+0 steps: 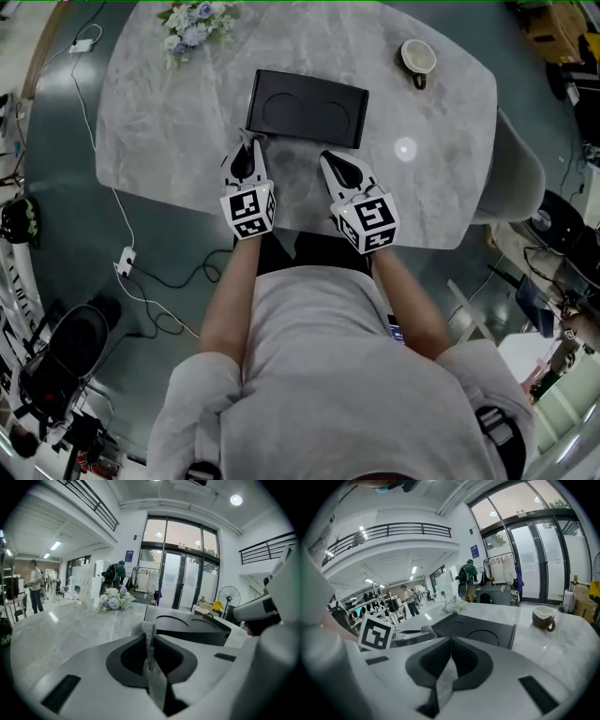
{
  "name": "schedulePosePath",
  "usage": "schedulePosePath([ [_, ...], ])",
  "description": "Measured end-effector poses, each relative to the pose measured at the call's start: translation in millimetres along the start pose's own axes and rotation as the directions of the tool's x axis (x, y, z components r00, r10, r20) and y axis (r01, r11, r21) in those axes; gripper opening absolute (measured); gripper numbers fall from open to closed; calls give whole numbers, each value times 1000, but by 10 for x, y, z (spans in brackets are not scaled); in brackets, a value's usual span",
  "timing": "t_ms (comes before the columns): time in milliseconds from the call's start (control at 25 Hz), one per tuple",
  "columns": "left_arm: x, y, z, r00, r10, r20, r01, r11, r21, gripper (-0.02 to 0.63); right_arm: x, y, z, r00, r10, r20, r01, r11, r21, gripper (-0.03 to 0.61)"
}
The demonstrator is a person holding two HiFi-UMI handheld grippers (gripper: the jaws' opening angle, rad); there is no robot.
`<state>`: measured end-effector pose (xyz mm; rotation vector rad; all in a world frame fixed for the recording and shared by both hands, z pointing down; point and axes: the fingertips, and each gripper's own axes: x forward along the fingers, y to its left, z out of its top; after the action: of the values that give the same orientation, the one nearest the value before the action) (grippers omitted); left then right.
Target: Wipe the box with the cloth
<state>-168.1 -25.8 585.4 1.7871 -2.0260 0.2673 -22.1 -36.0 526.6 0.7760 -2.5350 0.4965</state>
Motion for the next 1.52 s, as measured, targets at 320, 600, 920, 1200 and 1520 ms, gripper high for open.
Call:
schedulePosePath([
  [320,60,-5,-4,998,65,16,-64,998,-24,49,-115,-172,-47,1000,13,-4,-13,1000,-9,28],
  [600,41,-92,-5,996,87,15,-87,996,-23,49,-182,-241,-33,1000,26,8,-26,1000,-4,28],
  [920,44,-211,-22,993,113,20,-113,994,-5,49,-270,-427,-71,999,30,21,-30,1000,5,28],
  [1200,69,-470,-84,996,90,5,-90,996,15,49,-373,-600,-92,999,25,34,-26,1000,16,28],
  [1520,103,-684,-127,997,81,-9,-81,996,24,49,-456,-799,-74,999,24,43,-25,999,20,28],
])
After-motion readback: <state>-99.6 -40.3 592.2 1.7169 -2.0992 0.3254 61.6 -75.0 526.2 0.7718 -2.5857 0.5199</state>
